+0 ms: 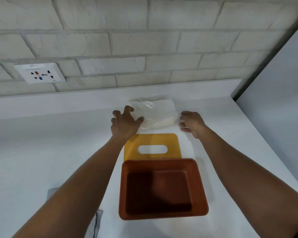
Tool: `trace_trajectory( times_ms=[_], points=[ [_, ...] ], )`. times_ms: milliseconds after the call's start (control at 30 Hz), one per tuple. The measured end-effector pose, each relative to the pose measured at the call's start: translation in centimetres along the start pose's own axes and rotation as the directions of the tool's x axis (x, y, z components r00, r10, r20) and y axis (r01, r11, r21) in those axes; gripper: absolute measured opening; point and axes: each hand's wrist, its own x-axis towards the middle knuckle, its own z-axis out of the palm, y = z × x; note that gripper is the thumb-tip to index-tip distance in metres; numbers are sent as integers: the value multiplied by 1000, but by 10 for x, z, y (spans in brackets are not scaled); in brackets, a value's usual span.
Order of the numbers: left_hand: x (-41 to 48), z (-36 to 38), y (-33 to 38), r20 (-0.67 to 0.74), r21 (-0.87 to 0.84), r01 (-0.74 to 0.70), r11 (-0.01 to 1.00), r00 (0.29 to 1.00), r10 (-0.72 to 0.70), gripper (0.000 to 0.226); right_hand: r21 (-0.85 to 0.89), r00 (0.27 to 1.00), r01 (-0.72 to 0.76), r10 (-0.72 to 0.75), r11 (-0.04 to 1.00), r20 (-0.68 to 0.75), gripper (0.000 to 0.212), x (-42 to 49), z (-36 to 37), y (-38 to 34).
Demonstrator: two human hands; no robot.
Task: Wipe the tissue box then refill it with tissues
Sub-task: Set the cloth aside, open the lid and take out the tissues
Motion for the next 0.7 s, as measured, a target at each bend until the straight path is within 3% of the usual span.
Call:
trace_trajectory(
  times_ms=[100,200,333,433,533,633,700],
  points=[
    [6,8,-8,84,-33,-47,998,995,50,51,-28,1000,-26,26,999,-7,17,11,7,-2],
    [8,11,-14,66,-66,-84,994,994,88,44,-79,1000,-12,11,997,-11,17,21,11,-4],
    [11,13,-16,62,-32,-112,993,992,114,43,-157,1000,-1,0,988,-9,45,25,15,-7],
    [12,11,-13,51,-18,-124,992,991,125,42,-159,1000,-17,17,987,2,40,29,15,-9],
    [13,7,-13,47,-166,-72,984,996,81,38,-115,997,-68,71,991,26,28,32,17,-9],
    [15,3,-13,49,-312,3,950,999,13,28,-130,997,-67,72,989,39,35,32,18,-9],
    [16,2,-14,51,-419,55,906,998,-36,38,-158,995,-45,58,986,76,35,30,18,-11]
  ],
)
